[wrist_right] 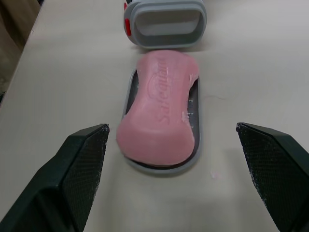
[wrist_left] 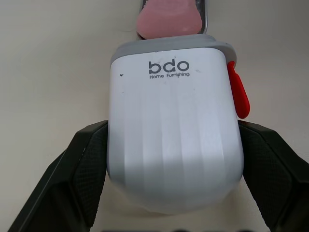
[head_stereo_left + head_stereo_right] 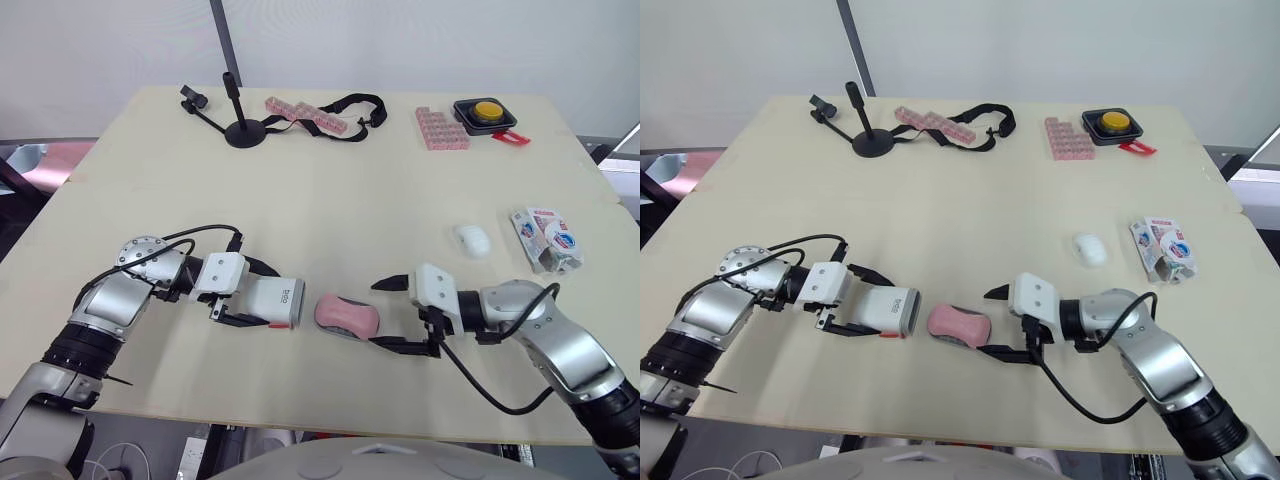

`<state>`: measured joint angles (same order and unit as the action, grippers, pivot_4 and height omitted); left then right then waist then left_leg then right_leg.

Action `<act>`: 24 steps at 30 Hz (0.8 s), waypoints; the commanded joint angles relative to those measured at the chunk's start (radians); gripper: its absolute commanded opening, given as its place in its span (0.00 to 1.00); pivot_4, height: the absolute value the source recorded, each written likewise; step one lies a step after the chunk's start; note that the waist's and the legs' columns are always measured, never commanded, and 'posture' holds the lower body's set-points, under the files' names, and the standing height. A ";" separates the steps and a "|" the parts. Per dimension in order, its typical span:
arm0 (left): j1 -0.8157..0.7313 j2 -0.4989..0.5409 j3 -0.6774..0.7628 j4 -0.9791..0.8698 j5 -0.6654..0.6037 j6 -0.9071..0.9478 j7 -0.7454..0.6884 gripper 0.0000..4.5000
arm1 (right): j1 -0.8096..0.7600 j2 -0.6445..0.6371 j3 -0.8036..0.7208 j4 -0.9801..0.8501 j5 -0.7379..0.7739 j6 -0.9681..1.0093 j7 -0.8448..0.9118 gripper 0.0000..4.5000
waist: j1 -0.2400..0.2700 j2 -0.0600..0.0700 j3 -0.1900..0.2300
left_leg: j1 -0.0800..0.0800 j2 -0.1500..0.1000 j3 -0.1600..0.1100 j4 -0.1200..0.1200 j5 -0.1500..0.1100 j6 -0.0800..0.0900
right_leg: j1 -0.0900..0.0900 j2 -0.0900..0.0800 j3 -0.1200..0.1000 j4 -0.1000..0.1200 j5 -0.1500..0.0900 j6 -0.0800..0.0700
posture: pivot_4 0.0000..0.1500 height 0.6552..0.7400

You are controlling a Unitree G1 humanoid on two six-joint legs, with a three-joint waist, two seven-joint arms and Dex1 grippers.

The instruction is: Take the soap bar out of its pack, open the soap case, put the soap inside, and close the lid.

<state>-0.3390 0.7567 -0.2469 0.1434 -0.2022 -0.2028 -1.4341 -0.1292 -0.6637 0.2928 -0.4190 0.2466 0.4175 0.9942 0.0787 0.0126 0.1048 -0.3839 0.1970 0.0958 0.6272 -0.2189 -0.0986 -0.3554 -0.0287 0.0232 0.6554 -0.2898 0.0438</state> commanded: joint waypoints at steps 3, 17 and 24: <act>-0.025 -0.011 0.013 0.000 -0.017 0.003 -0.013 0.77 | -0.039 0.025 0.075 -0.052 -0.039 0.094 -0.048 1.00 | 0.002 0.000 0.000 | 0.000 0.000 0.000 0.000 0.000 0.000 | 0.000 0.000 0.000 0.000 0.000 0.000 | 1.00 0.98; -0.044 -0.023 0.018 0.028 -0.014 0.000 -0.020 0.77 | -0.120 0.081 0.156 -0.046 -0.061 0.235 -0.100 1.00 | 0.001 0.000 0.000 | 0.000 0.000 0.000 0.000 0.000 -0.001 | 0.000 0.000 0.000 0.003 0.000 0.000 | 1.00 0.98; -0.040 -0.021 0.021 0.025 -0.015 -0.002 -0.020 0.77 | -0.136 0.101 0.162 -0.034 -0.049 0.279 -0.112 1.00 | 0.000 0.000 0.000 | 0.000 0.000 0.000 0.000 0.000 -0.001 | 0.000 0.000 0.000 0.003 0.000 0.000 | 1.00 0.98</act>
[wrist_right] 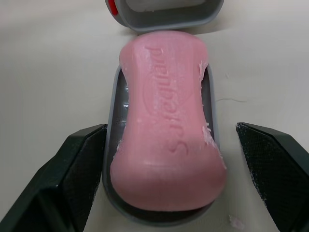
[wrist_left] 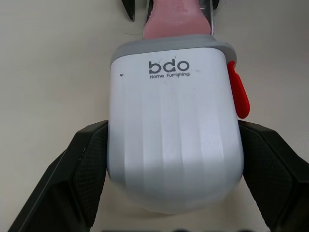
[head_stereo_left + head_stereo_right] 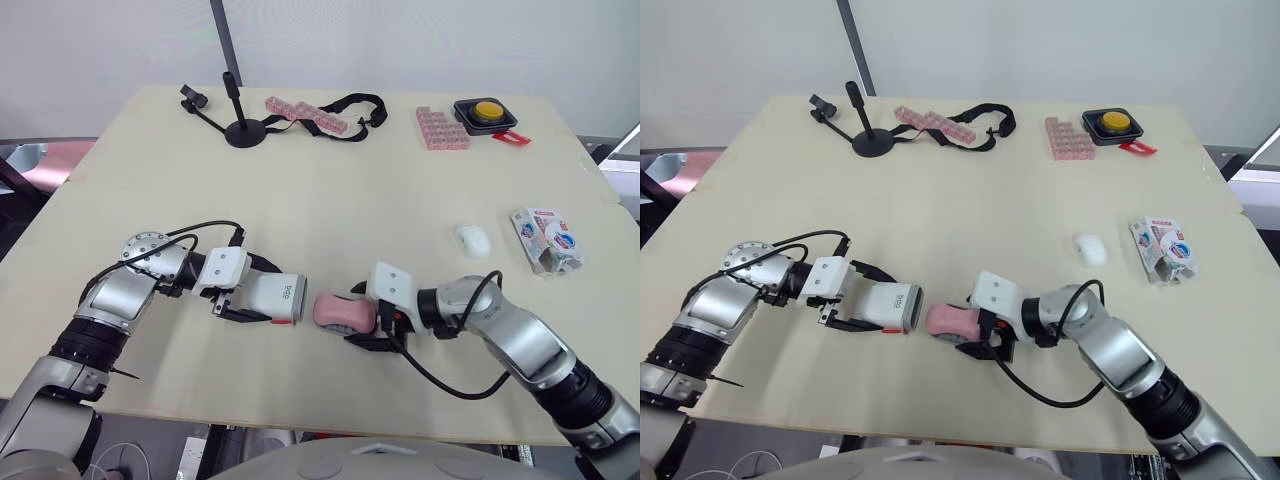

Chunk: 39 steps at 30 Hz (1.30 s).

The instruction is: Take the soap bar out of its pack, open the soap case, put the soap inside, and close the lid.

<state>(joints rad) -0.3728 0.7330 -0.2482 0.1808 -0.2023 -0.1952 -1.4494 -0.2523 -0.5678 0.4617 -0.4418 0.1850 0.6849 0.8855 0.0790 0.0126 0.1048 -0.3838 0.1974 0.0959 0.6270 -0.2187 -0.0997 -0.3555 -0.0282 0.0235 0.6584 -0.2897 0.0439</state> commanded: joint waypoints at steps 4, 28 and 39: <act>-0.005 0.003 0.024 -0.014 -0.015 -0.008 0.002 0.77 | -0.010 0.013 -0.020 -0.013 0.025 0.037 -0.012 0.73 | 0.000 0.000 0.000 | 0.000 0.000 0.000 0.000 0.000 0.000 | 0.000 0.000 0.000 0.000 0.000 0.000 | 1.00 0.98; -0.071 -0.105 -0.027 0.038 0.040 -0.015 0.051 0.77 | -0.027 -0.150 -0.122 -0.025 0.049 -0.121 0.108 0.62 | 0.000 0.000 0.000 | -0.001 0.000 0.000 0.000 0.000 0.000 | 0.000 0.000 0.002 0.000 0.000 0.000 | 1.00 0.98; -0.107 -0.178 -0.056 0.035 0.051 0.004 0.061 0.77 | -0.106 -0.156 -0.101 -0.043 0.046 0.036 0.099 0.62 | 0.003 0.000 0.000 | -0.002 0.000 0.000 0.000 0.000 0.000 | 0.000 0.000 0.002 0.000 0.000 0.000 | 1.00 0.98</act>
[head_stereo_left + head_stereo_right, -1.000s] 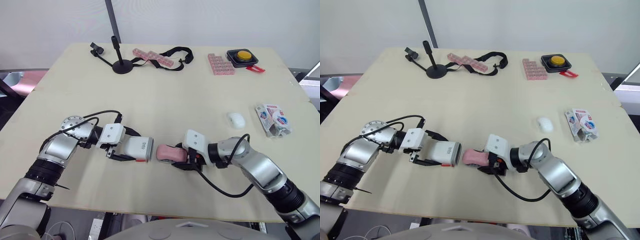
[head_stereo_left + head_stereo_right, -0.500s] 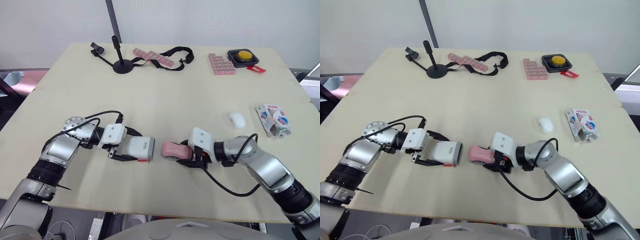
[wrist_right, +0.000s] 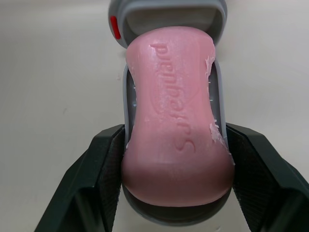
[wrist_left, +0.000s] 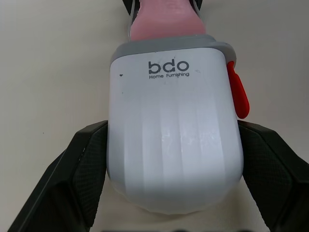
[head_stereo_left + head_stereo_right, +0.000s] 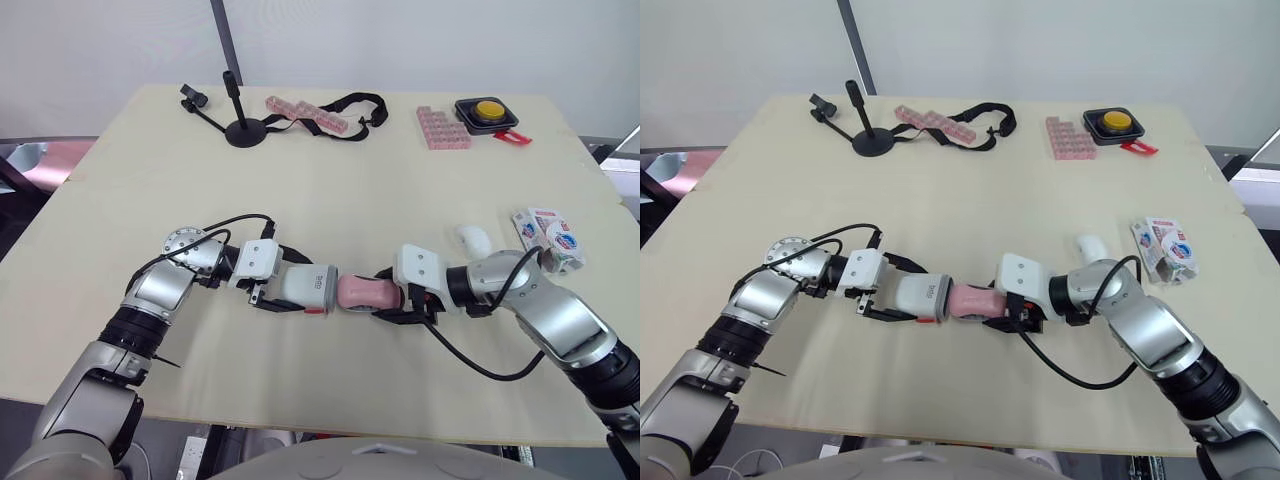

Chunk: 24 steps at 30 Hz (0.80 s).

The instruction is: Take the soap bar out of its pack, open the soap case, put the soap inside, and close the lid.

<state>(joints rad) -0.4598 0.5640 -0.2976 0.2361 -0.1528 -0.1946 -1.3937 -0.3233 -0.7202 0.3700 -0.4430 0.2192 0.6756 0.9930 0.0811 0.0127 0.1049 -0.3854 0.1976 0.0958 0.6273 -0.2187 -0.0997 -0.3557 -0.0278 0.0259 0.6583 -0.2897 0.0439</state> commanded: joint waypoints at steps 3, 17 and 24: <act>-0.023 -0.019 -0.007 -0.022 0.002 0.007 0.009 0.77 | -0.039 -0.005 -0.001 -0.047 0.008 0.063 -0.013 0.62 | 0.002 0.000 0.000 | 0.000 0.000 0.000 0.000 0.000 0.000 | 0.000 0.000 0.000 0.000 0.000 0.000 | 1.00 0.98; -0.042 -0.066 -0.027 -0.016 0.026 0.006 0.046 0.77 | -0.120 0.041 0.049 -0.087 0.023 0.163 -0.022 0.62 | 0.001 0.000 0.000 | 0.000 0.000 0.000 0.000 0.000 0.000 | 0.000 0.000 0.000 0.001 0.000 0.000 | 1.00 0.98; -0.048 -0.085 -0.041 -0.011 0.038 0.004 0.058 0.77 | -0.166 0.059 0.078 -0.069 0.009 0.184 -0.031 0.62 | 0.001 0.000 0.000 | 0.000 0.000 0.000 0.000 0.000 0.000 | 0.000 0.000 0.000 0.001 0.000 0.000 | 1.00 0.98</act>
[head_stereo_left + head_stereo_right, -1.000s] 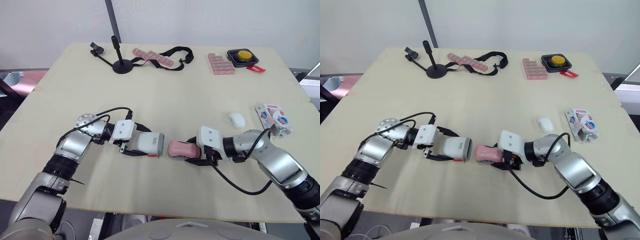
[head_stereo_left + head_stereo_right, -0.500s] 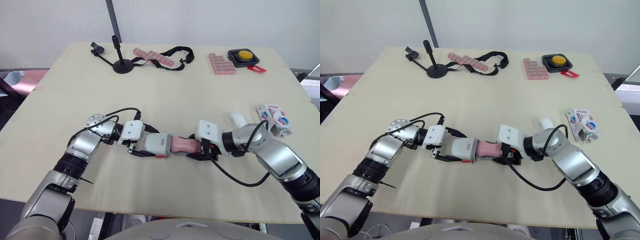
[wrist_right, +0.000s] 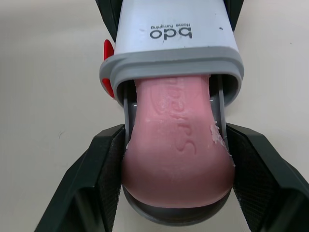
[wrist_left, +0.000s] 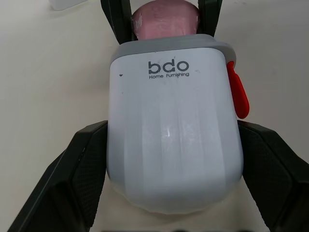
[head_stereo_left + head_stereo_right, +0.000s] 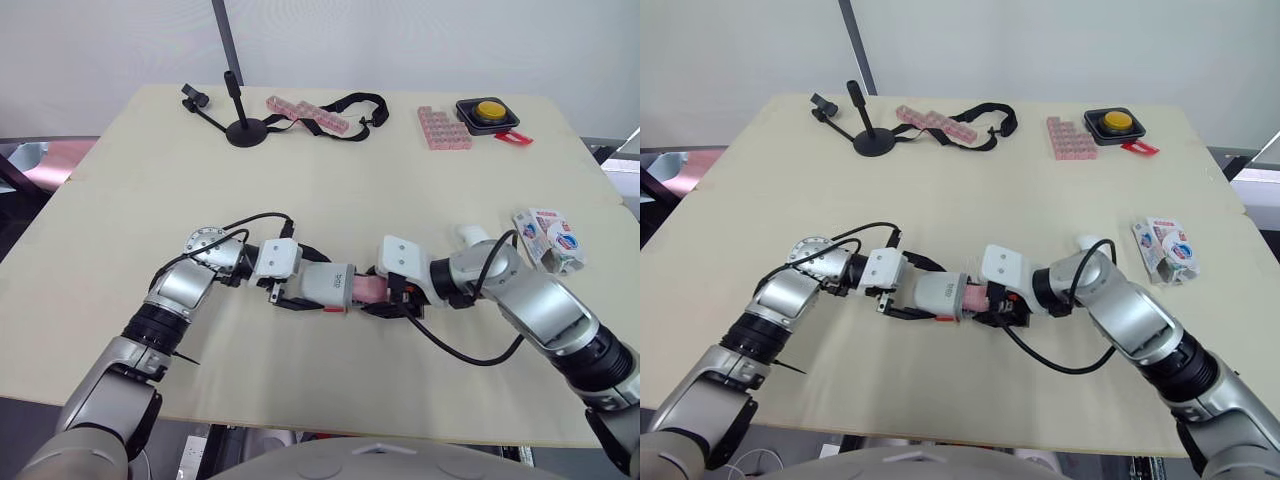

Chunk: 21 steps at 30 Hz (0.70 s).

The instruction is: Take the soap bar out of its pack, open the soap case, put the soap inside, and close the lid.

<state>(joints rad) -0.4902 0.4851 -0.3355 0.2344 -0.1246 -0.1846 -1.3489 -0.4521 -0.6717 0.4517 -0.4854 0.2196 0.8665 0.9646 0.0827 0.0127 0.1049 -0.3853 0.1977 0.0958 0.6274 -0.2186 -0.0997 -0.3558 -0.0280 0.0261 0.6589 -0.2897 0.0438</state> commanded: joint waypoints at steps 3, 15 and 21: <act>-0.021 -0.015 -0.009 -0.009 0.016 -0.004 0.020 0.77 | -0.053 0.021 0.003 -0.021 0.008 0.002 -0.013 0.62 | 0.000 0.000 0.000 | 0.000 0.000 0.000 0.000 0.000 0.000 | 0.000 0.000 0.000 0.000 0.000 0.000 | 1.00 0.98; -0.020 -0.024 -0.005 -0.005 0.020 0.000 0.023 0.77 | -0.042 0.018 -0.034 -0.063 0.058 0.047 -0.017 0.99 | 0.002 0.000 0.000 | 0.000 0.000 0.000 0.000 0.000 0.000 | 0.000 0.000 0.000 0.000 0.000 0.000 | 1.00 0.98; -0.018 -0.028 -0.006 -0.003 0.024 0.001 0.026 0.77 | -0.008 -0.020 -0.071 -0.078 0.073 0.027 -0.018 0.99 | 0.007 0.000 0.000 | 0.000 0.000 0.000 0.000 0.000 0.000 | 0.000 0.000 0.000 0.000 0.000 0.000 | 1.00 0.98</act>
<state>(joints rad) -0.5013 0.4547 -0.3433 0.2501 -0.0905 -0.1809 -1.3260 -0.4664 -0.6766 0.4194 -0.5289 0.2749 0.9145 0.9455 0.0893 0.0128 0.1049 -0.3854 0.1978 0.0958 0.6275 -0.2186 -0.0997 -0.3558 -0.0280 0.0262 0.6590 -0.2897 0.0439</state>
